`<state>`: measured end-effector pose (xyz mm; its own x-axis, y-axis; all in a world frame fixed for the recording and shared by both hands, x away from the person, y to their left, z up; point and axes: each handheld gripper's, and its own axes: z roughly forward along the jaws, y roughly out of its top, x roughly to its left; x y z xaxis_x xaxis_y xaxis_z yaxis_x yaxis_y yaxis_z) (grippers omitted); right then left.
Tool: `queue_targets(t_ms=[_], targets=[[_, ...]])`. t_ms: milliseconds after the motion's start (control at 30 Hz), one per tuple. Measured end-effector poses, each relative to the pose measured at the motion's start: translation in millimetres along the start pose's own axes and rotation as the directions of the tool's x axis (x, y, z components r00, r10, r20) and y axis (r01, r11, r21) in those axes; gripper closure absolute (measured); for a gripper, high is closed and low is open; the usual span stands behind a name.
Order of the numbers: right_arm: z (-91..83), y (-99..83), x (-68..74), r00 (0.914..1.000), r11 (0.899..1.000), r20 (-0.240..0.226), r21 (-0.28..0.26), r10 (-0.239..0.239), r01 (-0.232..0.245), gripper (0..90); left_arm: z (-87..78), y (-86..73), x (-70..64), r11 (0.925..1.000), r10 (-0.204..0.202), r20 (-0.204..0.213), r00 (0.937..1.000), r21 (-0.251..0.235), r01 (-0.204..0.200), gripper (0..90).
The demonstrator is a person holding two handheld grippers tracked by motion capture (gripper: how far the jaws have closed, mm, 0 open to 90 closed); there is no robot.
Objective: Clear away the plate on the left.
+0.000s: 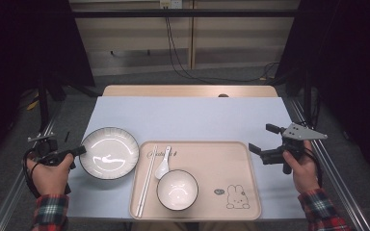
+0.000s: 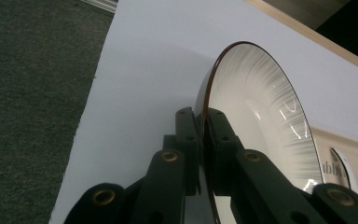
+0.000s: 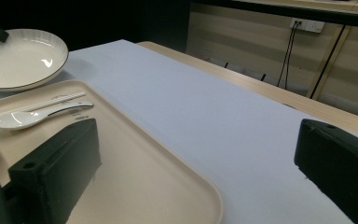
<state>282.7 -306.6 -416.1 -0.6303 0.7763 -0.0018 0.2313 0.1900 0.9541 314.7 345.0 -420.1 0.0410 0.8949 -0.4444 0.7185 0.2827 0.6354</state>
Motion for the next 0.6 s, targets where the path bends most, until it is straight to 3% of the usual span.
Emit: queue_targets(t_ms=[267, 333, 500, 600], targets=[[8.6, 1.0, 3.0, 0.9998, 1.000, -0.018, 0.009, -0.009, 0.009, 0.0, -3.6, 5.9, -3.1, 0.9999, -0.003, 0.018, 0.9998, -0.015, 0.003, 85.6], [9.6, 2.1, 3.4, 0.9996, 1.000, -0.023, 0.012, -0.014, 0.014, 0.0, -3.9, 8.2, -5.1, 1.0000, -0.006, 0.028, 0.9996, 0.000, 0.006, 85.6], [19.8, 4.7, 5.3, 0.9994, 1.000, -0.024, 0.015, -0.024, 0.024, 0.0, -0.1, 13.1, -16.8, 1.0000, 0.002, 0.055, 0.9985, 0.005, -0.002, 85.7], [30.9, 5.7, 4.9, 0.9997, 0.999, -0.026, 0.037, 0.001, 0.000, 0.0, 5.5, 16.8, -27.2, 0.9997, 0.014, 0.085, 0.9962, 0.019, -0.016, 85.7]])
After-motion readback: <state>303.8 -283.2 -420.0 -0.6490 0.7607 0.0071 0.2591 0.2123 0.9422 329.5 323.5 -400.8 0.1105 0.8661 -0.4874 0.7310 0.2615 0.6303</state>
